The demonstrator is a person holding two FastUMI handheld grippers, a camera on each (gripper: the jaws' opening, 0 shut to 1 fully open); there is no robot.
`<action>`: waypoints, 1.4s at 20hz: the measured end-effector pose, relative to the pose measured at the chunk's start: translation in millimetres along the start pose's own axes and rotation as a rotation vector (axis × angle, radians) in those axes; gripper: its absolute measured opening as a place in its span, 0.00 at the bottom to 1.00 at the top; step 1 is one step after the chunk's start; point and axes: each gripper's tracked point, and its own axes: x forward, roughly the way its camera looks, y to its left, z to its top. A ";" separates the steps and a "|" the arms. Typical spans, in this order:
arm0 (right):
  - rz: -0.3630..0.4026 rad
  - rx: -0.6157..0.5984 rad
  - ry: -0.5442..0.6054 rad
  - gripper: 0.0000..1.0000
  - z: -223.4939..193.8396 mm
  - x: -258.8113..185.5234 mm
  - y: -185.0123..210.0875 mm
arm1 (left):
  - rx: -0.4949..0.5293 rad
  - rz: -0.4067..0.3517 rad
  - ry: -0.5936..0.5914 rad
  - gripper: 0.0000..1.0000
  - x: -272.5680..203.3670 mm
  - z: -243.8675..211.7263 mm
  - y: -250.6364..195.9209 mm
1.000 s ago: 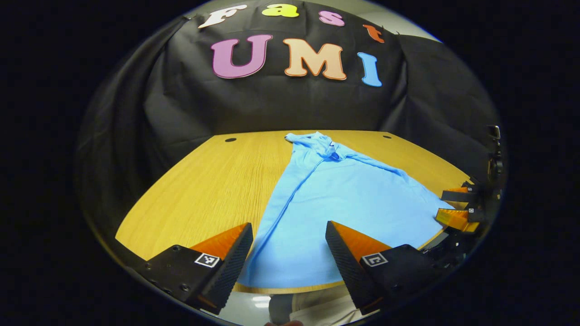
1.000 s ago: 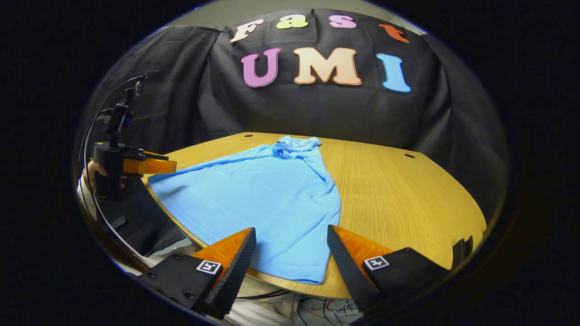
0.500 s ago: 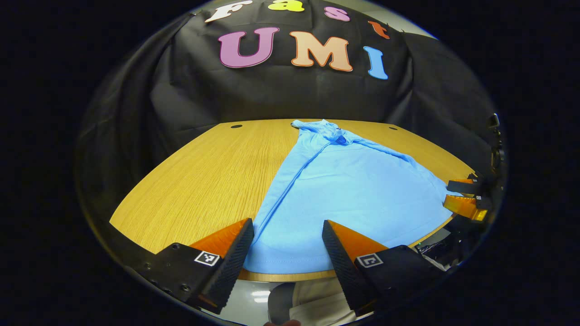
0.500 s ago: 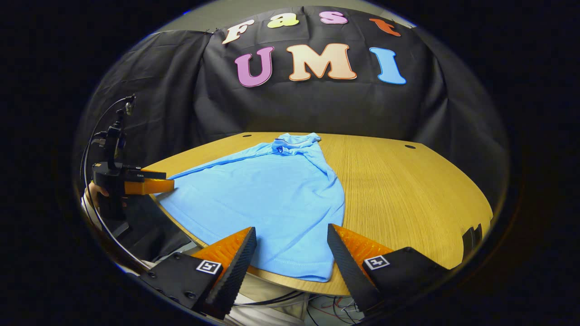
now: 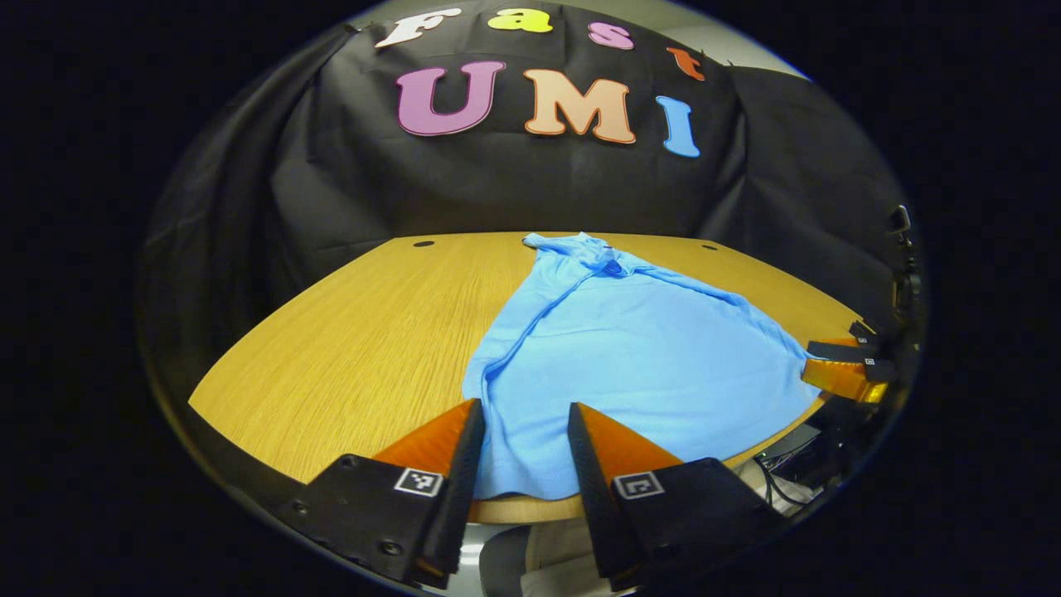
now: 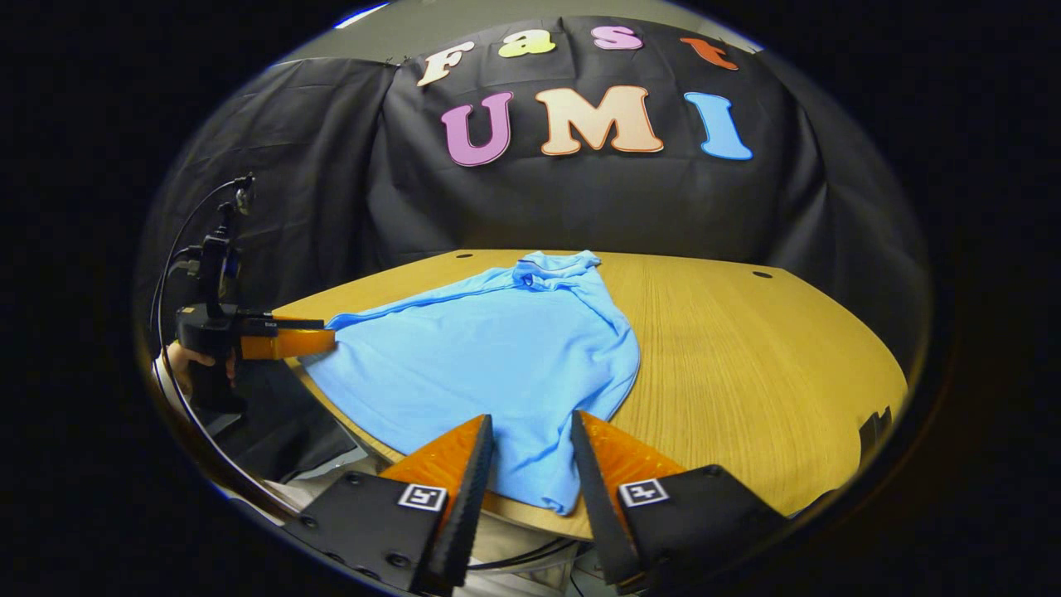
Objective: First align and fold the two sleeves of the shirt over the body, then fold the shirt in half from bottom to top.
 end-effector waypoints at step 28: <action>-0.003 0.017 0.019 0.02 95.2 63.9 -20.2 | -0.134 -0.128 -0.131 0.00 65.1 121.6 -7.0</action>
